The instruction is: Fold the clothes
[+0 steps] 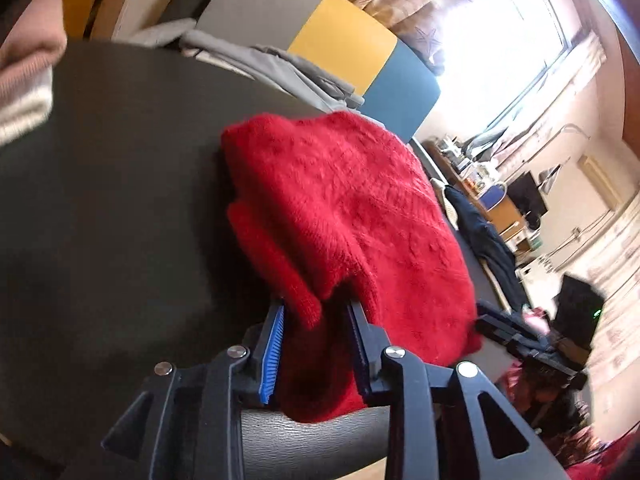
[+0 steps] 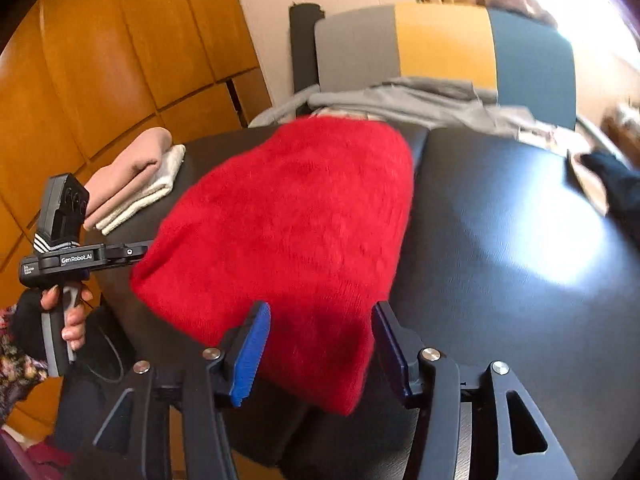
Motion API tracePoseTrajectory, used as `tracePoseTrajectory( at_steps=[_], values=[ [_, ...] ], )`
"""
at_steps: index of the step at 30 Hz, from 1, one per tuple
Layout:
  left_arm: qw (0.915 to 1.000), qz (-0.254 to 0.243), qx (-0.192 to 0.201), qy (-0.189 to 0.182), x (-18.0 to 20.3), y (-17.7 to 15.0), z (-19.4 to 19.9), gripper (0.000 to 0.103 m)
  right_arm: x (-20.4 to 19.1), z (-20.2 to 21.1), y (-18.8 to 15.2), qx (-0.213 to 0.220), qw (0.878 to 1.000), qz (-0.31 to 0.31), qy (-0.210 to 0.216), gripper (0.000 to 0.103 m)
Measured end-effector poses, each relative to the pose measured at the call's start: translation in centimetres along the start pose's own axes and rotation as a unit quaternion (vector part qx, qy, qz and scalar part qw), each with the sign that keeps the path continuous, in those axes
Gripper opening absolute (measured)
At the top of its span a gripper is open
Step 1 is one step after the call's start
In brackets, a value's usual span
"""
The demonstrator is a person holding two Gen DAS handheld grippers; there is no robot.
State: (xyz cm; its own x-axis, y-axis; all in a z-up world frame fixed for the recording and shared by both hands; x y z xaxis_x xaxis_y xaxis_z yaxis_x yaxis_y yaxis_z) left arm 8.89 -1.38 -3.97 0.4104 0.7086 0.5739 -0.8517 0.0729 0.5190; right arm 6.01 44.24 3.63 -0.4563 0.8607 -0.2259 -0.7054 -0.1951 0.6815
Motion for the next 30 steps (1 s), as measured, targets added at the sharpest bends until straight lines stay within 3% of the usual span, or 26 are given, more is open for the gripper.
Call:
tracePoseTrajectory(
  at_steps=[5, 8, 12, 16, 17, 18, 19, 20, 23, 26, 30],
  values=[
    [0.9955, 0.068, 0.049, -0.045, -1.6, 0.3, 2.3, 0.030, 0.8, -0.6, -1.2, -0.017, 0.998, -0.052, 0.029, 0.055],
    [0.9901, 0.103, 0.040, -0.086, -2.6, 0.0, 2.6, 0.030, 0.7, -0.1, -2.1, -0.017, 0.997, -0.052, 0.052, 0.059],
    [0.9978, 0.042, -0.018, -0.048, -0.9, -1.2, 0.4, 0.033, 0.4, -0.3, -2.6, -0.019, 0.998, -0.040, 0.050, 0.059],
    [0.9989, 0.015, -0.012, -0.043, 0.4, -1.3, 0.0, 0.031, 0.2, -0.6, -3.0, -0.020, 0.999, -0.027, 0.041, 0.059],
    [0.9987, 0.018, -0.009, -0.047, 0.4, -1.1, 0.1, 0.024, 0.1, -0.6, -3.1, -0.021, 0.999, -0.024, 0.038, 0.059],
    [0.9988, 0.020, -0.003, -0.045, 0.5, -0.7, 0.3, 0.018, 0.0, -0.7, -3.2, -0.021, 0.999, -0.021, 0.036, 0.057],
    [0.9988, 0.023, 0.004, -0.043, 0.5, -0.1, 0.6, 0.008, 0.0, -0.8, -3.3, -0.022, 0.999, -0.017, 0.033, 0.046],
    [0.9985, 0.026, 0.010, -0.048, 0.6, 0.6, 0.8, 0.004, 0.1, -0.8, -3.4, -0.024, 0.999, -0.010, 0.026, 0.037],
    [0.9958, 0.021, 0.034, -0.083, 1.6, 3.0, 2.0, 0.004, 0.5, -0.5, -3.3, -0.016, 0.999, -0.013, 0.024, 0.026],
    [0.9959, 0.007, 0.040, -0.081, 2.3, 4.7, 2.0, 0.004, 0.9, -0.6, -3.4, -0.019, 0.999, -0.023, 0.023, 0.026],
    [0.9997, 0.016, 0.014, -0.010, 0.5, 3.9, 0.1, 0.003, 0.8, 0.5, -3.2, 0.000, 0.999, -0.033, -0.015, 0.037]
  ],
)
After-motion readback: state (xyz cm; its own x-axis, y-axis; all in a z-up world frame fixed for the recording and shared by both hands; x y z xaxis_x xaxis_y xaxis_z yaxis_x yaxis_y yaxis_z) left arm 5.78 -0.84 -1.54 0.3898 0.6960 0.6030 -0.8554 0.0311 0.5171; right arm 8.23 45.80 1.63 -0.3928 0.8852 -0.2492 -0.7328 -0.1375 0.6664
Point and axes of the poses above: each gripper's, at about its wrist camera, not at the fingertips, and z roughly against the way its jaws point, x to its right, y to its top, the point moved 2 cm from there along -z, roughly the way its jaws point
